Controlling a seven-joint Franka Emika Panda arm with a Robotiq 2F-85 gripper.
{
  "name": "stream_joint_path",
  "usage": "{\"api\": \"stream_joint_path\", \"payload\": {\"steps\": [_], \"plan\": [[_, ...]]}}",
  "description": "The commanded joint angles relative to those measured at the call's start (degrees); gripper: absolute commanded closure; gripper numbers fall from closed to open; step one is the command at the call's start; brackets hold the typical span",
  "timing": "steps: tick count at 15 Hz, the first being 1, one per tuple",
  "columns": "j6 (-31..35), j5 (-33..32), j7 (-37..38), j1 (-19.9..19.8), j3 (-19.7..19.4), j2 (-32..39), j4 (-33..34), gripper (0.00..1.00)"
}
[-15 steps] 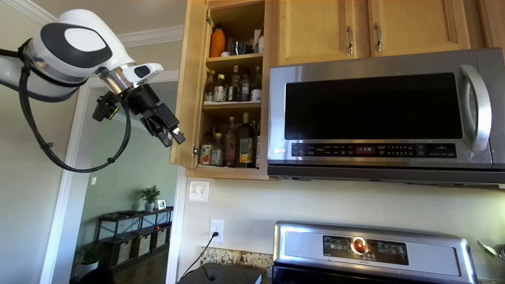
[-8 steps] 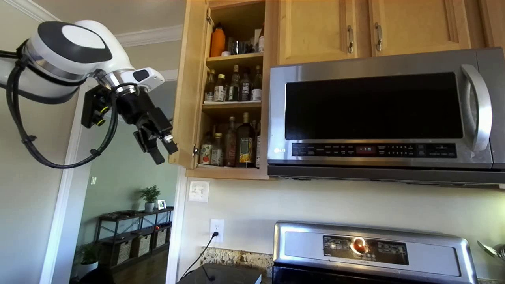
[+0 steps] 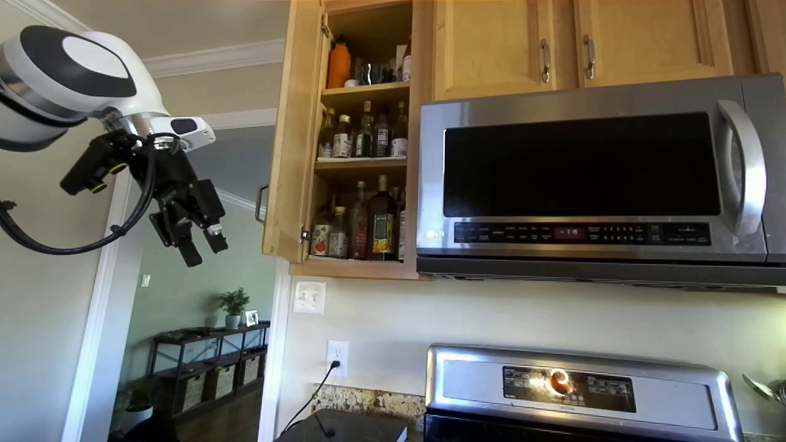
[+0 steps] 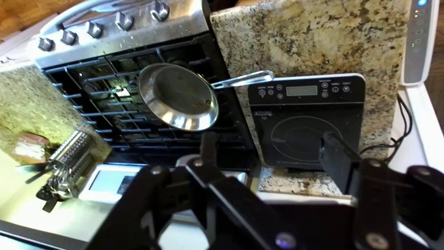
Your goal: Close the open upper cabinet door
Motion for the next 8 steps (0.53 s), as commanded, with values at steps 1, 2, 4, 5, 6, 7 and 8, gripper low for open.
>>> {"api": "stream_joint_path", "payload": {"steps": [1, 2, 4, 5, 6, 7, 8], "plan": [[5.7, 2.7, 3.0, 1.0, 1.1, 1.9, 3.0, 0.53], [8.2, 3.4, 4.1, 0.4, 1.6, 2.8, 4.3, 0.58], [13.1, 4.0, 5.2, -0.4, 2.2, 4.6, 6.4, 0.72], [15.5, 4.1, 5.4, -0.6, 2.3, 5.4, 7.2, 0.77], [18.2, 3.6, 5.3, -1.0, 2.4, 6.5, 8.1, 0.84], [20.2, 3.4, 5.2, -1.3, 2.5, 7.6, 9.1, 0.9], [22.0, 3.0, 4.9, -1.8, 2.4, 8.9, 10.0, 0.94]]}}
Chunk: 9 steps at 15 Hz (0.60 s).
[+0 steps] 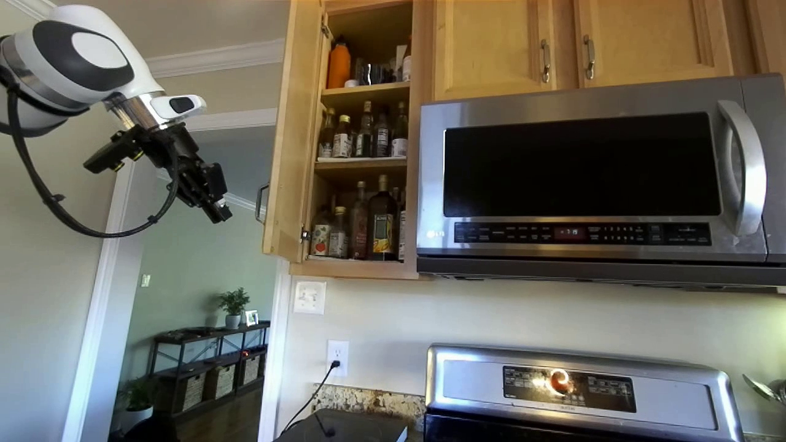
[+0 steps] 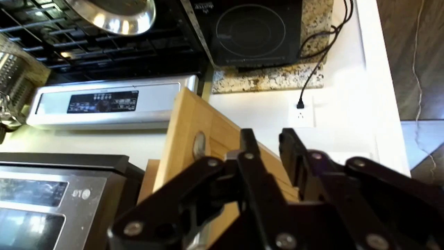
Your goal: Close the open upper cabinet door
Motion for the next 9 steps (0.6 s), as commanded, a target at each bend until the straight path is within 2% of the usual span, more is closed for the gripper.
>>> {"api": "stream_joint_path", "payload": {"steps": [1, 4, 6, 9], "plan": [[5.8, -0.5, 1.0, -2.4, 0.4, 5.3, 4.4, 0.96], [7.7, -1.3, 1.0, -3.9, 0.2, 8.2, 6.5, 1.0], [7.5, -2.0, 0.7, -4.9, -0.1, 9.6, 7.7, 0.95], [7.0, -3.7, 0.4, -6.3, -0.9, 10.7, 8.5, 0.94]]}}
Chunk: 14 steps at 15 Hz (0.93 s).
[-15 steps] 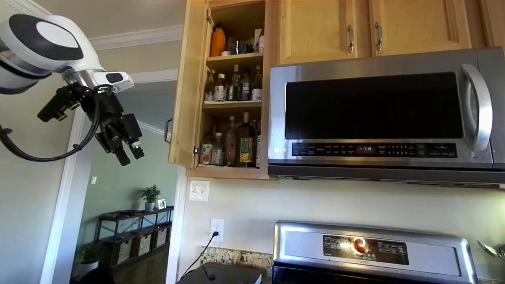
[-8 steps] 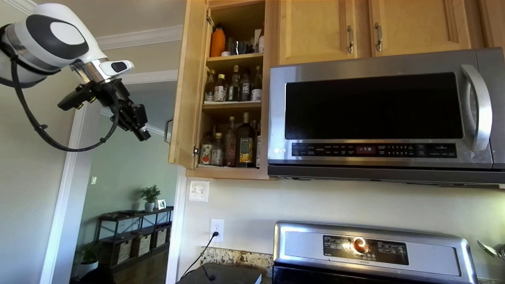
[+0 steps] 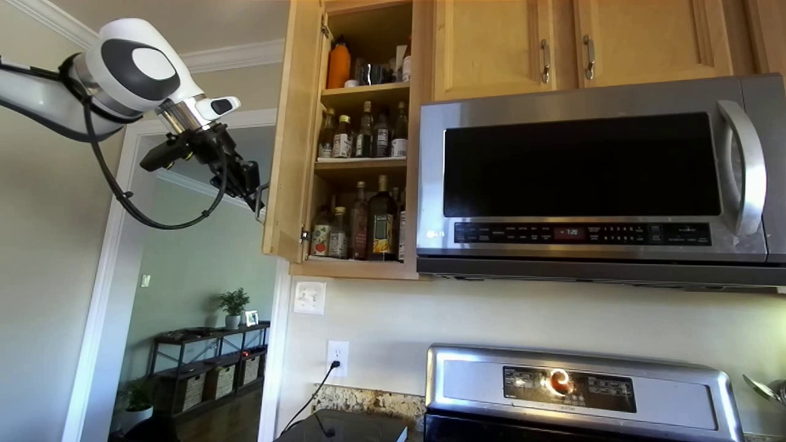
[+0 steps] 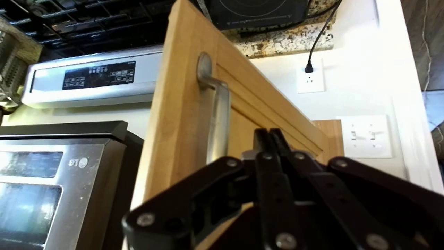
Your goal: Close the open upper cabinet door
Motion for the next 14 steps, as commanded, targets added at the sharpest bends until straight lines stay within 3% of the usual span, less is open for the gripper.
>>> {"api": "stream_joint_path", "payload": {"steps": [1, 14], "plan": [[0.2, -2.7, 0.1, -1.5, -1.2, 1.6, 1.5, 0.95], [1.1, -8.4, -2.7, -6.3, -10.7, 5.9, 0.5, 0.95]]}}
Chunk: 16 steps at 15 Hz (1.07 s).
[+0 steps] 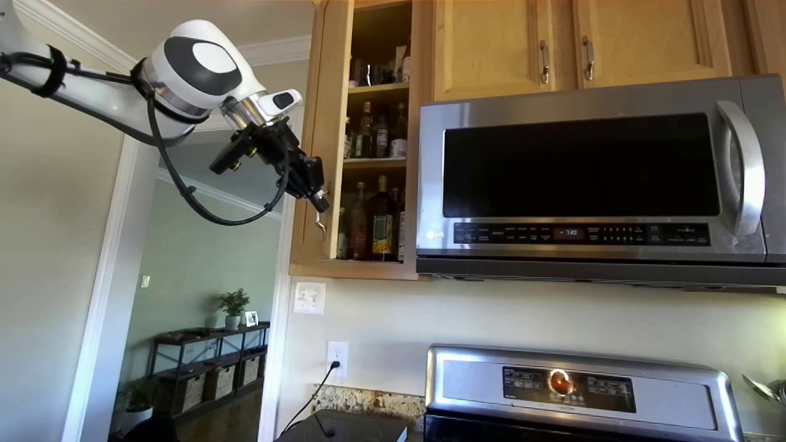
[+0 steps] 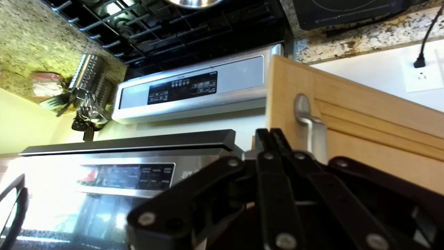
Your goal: Close the open upper cabinet door
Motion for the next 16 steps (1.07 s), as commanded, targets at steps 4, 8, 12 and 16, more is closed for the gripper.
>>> {"api": "stream_joint_path", "payload": {"steps": [4, 8, 12, 16], "plan": [[-3.6, 0.4, -1.2, 1.3, -1.3, 2.4, -1.6, 0.95], [-15.6, 3.0, -3.7, 6.3, -0.2, -0.4, -4.1, 0.93], [-24.2, 3.4, -2.6, 10.6, 2.4, -2.7, -3.5, 0.55], [-22.2, 2.5, -1.3, 11.5, 4.4, -2.0, -1.1, 0.29]]}}
